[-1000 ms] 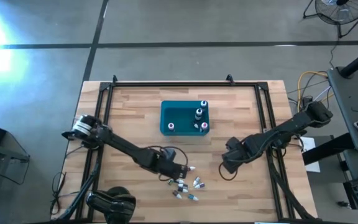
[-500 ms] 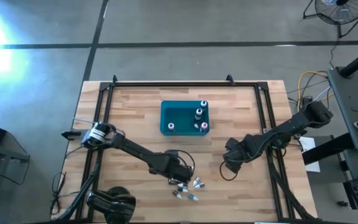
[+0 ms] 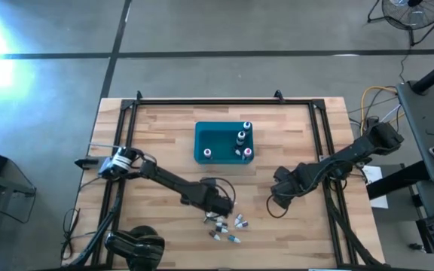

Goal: Pick & Place food coloring
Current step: Put the red food coloring bottle into the blue bin, then put the violet food coloring bottle into the blue bin

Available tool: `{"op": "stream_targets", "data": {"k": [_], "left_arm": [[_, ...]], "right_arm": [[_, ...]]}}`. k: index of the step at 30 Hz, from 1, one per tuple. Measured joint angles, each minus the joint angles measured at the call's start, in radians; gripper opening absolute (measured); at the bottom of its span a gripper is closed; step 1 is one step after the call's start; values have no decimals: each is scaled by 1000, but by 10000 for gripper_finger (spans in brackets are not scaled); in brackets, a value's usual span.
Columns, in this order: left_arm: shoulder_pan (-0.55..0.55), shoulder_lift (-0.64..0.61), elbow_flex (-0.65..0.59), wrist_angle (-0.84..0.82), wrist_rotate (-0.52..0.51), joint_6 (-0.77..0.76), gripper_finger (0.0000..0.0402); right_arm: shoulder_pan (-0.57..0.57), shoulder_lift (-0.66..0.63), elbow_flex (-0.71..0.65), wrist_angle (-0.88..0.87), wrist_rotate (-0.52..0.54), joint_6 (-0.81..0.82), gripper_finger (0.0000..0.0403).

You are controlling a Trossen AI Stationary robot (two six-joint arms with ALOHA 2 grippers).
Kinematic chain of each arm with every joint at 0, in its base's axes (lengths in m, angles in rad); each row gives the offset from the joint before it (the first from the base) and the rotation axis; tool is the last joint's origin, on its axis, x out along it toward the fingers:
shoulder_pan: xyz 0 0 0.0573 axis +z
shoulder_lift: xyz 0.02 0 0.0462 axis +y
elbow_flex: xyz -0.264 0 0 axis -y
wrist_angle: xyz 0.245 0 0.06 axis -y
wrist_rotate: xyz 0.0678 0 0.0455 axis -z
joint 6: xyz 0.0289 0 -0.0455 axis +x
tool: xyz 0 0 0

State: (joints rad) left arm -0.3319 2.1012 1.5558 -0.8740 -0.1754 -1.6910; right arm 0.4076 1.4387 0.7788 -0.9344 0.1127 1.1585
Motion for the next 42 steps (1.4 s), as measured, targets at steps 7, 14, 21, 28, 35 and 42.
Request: {"op": "stream_targets", "data": {"k": [7,14,21,28,35,42], "left_arm": [[16,-11,-35,35,35,89,124],[32,-13,-37,28,71,173,56],[31,-128,9,32,-100,197,40],[161,-357,12,20,-422,360,48],[408,-400,-4,201,-303,795,68],[456,-401,-7,150,-245,833,167]], "right_arm": [[0,0,0,4,4,45,228],[0,-3,0,10,25,53,228],[0,-60,25,25,136,43,225],[0,-193,35,28,324,25,223],[0,-259,35,39,400,-16,224],[31,-230,30,154,414,-87,224]]}}
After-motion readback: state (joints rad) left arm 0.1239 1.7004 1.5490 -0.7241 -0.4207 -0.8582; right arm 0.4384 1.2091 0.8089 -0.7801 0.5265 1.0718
